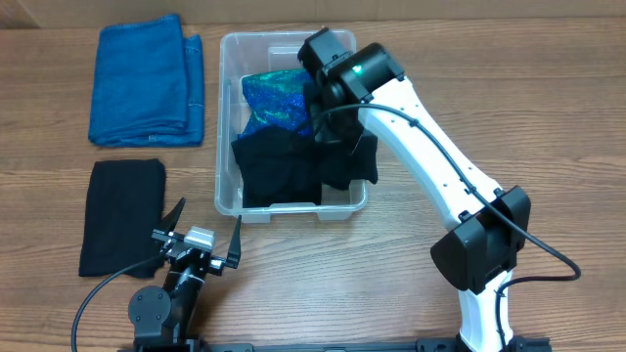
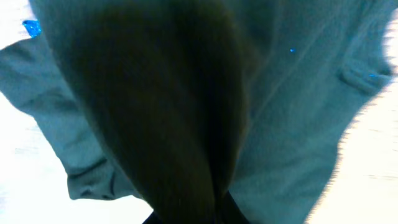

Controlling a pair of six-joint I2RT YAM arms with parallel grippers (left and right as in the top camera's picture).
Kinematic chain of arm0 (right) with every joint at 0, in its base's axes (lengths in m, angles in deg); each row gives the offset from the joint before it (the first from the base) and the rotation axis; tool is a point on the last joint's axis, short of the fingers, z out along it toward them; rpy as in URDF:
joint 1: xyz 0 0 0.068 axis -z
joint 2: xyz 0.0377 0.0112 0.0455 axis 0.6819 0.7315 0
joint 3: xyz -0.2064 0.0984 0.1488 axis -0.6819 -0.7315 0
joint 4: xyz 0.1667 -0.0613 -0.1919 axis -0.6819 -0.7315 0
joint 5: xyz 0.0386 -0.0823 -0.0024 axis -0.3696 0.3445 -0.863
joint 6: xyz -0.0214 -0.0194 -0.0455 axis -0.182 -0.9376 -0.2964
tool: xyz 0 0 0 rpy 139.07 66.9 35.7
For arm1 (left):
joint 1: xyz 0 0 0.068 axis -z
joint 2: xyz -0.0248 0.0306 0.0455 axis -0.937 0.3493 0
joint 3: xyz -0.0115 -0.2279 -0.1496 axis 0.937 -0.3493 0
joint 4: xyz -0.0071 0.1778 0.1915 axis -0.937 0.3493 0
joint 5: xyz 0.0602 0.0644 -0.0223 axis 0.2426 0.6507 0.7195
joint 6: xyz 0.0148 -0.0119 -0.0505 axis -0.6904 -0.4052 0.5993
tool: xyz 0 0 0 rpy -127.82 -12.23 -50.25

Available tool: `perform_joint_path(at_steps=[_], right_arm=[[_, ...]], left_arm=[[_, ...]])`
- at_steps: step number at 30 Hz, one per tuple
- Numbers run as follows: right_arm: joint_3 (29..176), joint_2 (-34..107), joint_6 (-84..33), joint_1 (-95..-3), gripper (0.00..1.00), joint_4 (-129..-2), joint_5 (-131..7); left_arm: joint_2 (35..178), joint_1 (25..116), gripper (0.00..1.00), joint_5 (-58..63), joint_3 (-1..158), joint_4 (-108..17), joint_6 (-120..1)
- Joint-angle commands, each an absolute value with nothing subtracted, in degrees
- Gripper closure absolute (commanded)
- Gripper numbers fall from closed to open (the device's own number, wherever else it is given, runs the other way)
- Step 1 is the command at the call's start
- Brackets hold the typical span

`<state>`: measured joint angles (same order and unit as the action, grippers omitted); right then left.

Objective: Pack container
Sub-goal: 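Swing the held black cloth left over the container with the right gripper, then lower the black cloth into the container's right side and release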

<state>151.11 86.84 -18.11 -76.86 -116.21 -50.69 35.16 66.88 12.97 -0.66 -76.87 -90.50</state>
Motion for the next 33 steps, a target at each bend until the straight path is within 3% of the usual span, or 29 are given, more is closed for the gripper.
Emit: perform_joint_path(at_steps=[1,13,19,22,24,25,27,33], right_arm=[[148.2,84.8,-14.9,-77.6,0.92,-113.3,-50.3],[136.5,85.0,-9.4,-78.7,0.9,-102.4,-52.9],[135.4,85.1,-9.5,-78.7,0.84,-100.0,-55.5],[135.6,85.1,-9.9,-78.7,0.74,-99.0,-56.4],[135.6,85.1,-12.1,-78.7,0.49,-99.0,-56.2],[135.6,85.1,-12.9,-78.6,0.28,-99.1,-56.0],[135.6,85.1,-12.9,-78.6,0.17,-99.5,-55.4],[139.5,85.1,-14.5,-78.7,0.14,-101.8,-51.7]], left_arm=[[34.8,66.6,0.0,12.9,-0.9,-76.9,-91.6],[34.8,66.6,0.0,12.9,-0.9,-76.9,-91.6],[34.8,66.6,0.0,12.9,-0.9,-76.9,-91.6],[34.8,66.6,0.0,12.9,-0.9,-76.9,-91.6],[34.8,66.6,0.0,12.9,-0.9,-76.9,-91.6],[34.8,66.6,0.0,12.9,-0.9,-76.9,-91.6],[34.8,66.6,0.0,12.9,-0.9,-76.9,-91.6],[34.8,66.6,0.0,12.9,-0.9,-76.9,-91.6]])
